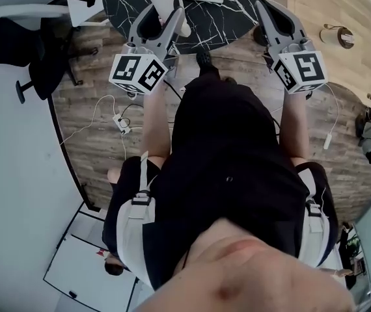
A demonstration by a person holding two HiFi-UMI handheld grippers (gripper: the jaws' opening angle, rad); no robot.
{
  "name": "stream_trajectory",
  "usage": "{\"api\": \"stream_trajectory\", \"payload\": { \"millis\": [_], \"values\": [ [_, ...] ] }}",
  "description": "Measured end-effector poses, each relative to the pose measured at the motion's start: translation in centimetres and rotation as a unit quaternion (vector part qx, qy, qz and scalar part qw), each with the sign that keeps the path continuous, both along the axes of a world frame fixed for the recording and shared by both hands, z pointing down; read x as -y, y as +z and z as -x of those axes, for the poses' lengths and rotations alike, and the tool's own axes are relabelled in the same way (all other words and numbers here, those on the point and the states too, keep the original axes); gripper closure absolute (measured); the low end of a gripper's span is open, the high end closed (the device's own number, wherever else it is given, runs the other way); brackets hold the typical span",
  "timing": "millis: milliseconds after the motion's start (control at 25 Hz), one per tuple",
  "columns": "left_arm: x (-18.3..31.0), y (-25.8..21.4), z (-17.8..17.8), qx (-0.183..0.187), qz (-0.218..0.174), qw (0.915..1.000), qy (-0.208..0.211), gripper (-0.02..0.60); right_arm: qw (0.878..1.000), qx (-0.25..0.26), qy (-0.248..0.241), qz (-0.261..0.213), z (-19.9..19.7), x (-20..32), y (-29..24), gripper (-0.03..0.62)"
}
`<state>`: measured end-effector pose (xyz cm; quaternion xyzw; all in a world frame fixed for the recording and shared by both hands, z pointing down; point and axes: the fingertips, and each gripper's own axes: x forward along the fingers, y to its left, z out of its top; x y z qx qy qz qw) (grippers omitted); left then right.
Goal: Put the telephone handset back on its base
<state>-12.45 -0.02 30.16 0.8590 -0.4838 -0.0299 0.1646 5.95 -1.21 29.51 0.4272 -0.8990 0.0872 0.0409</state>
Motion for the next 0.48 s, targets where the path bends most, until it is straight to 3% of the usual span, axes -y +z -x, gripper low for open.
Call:
{"api": "stream_trajectory", "payload": {
  "millis": [480],
  "values": [
    [5.8,2.6,2.0,0.001,0.032,0.9988,0.037,0.356,0.999,-0.01,0.036,0.012,2.5,4.6,0.9,0.565]
  ]
}}
